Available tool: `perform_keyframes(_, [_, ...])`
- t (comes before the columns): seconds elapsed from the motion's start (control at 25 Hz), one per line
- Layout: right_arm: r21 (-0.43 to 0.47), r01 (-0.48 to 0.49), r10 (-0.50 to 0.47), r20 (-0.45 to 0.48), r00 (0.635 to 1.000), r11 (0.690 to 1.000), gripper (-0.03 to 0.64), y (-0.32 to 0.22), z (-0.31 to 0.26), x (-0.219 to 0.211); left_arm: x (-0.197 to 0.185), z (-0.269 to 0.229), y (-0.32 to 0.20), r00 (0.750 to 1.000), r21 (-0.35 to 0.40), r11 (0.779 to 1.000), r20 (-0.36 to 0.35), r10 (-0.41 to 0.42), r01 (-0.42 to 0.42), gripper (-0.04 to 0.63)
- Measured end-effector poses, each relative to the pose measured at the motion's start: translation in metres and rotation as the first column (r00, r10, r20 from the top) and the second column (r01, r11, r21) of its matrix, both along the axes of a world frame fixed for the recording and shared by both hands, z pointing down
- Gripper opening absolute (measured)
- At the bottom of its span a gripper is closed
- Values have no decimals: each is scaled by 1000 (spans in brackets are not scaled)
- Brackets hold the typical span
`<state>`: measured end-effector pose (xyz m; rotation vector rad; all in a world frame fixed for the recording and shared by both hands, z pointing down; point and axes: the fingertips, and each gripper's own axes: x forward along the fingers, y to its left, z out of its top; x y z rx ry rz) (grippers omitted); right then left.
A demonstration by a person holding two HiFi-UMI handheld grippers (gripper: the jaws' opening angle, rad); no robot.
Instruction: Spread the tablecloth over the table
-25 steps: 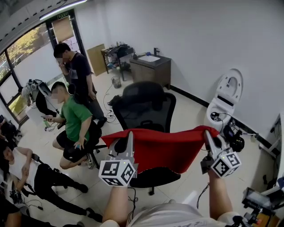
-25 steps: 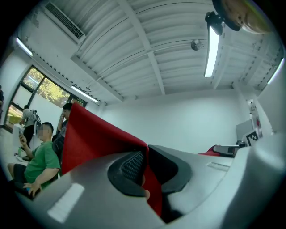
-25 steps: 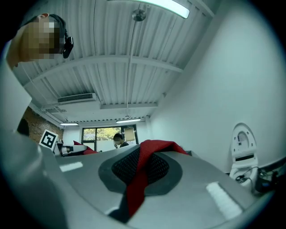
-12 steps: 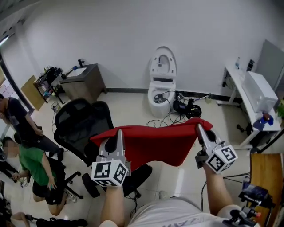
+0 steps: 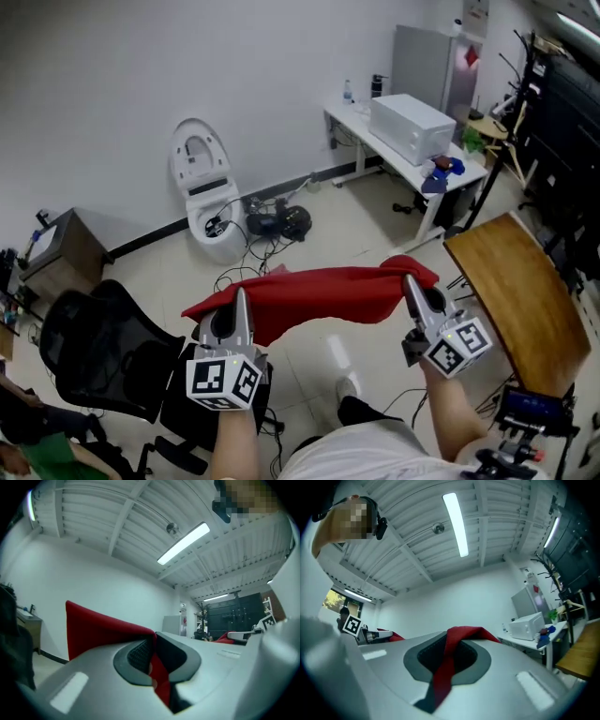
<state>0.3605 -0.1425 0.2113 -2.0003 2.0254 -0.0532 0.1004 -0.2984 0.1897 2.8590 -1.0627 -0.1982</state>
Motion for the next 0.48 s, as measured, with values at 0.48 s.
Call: perform_keyframes(0.48, [26, -488, 489, -36, 872, 872, 20, 220, -3, 103, 224, 5, 109, 868, -13, 868, 15, 497, -497, 21])
